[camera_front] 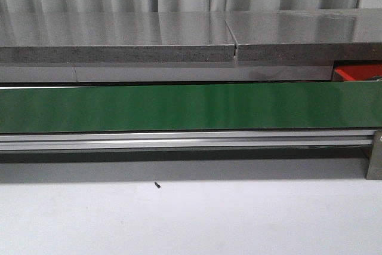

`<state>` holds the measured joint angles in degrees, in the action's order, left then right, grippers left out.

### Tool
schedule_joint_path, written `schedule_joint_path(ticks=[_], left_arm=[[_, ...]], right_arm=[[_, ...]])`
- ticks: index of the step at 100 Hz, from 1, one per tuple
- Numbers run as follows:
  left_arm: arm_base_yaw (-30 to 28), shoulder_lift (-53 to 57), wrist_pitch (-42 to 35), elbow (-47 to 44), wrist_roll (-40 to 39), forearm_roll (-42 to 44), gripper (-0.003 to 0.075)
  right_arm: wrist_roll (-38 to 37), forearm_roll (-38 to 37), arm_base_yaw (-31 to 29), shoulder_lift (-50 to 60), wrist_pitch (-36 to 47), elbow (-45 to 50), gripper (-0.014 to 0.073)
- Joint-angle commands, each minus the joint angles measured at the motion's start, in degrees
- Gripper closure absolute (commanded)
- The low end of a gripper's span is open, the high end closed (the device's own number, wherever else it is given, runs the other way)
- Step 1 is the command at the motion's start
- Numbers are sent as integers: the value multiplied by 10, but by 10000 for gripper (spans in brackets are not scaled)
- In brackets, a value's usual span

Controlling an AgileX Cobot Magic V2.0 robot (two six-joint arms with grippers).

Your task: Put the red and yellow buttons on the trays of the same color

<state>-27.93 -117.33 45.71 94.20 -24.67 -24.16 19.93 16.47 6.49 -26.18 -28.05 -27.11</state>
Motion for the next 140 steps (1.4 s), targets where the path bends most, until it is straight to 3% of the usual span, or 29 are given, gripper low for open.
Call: schedule_joint_path(ticks=[1, 23, 44, 59, 88, 140], left_arm=[[2, 49, -6, 31, 15, -13, 506], [2, 74, 62, 85, 75, -13, 512], [2, 113, 130, 80, 158, -8, 512], [3, 170, 118, 38, 191, -7, 512], [19, 285, 74, -124, 238, -15, 512], [84, 214, 104, -159, 253, -15, 507]], right_arm=[[6, 7, 2, 1, 39, -14, 708], [6, 7, 2, 1, 39, -14, 708], [6, 7, 2, 1, 39, -14, 708], [6, 7, 2, 1, 39, -14, 708], [6, 7, 2, 1, 39, -14, 708], [6, 7, 2, 1, 41, -14, 708]])
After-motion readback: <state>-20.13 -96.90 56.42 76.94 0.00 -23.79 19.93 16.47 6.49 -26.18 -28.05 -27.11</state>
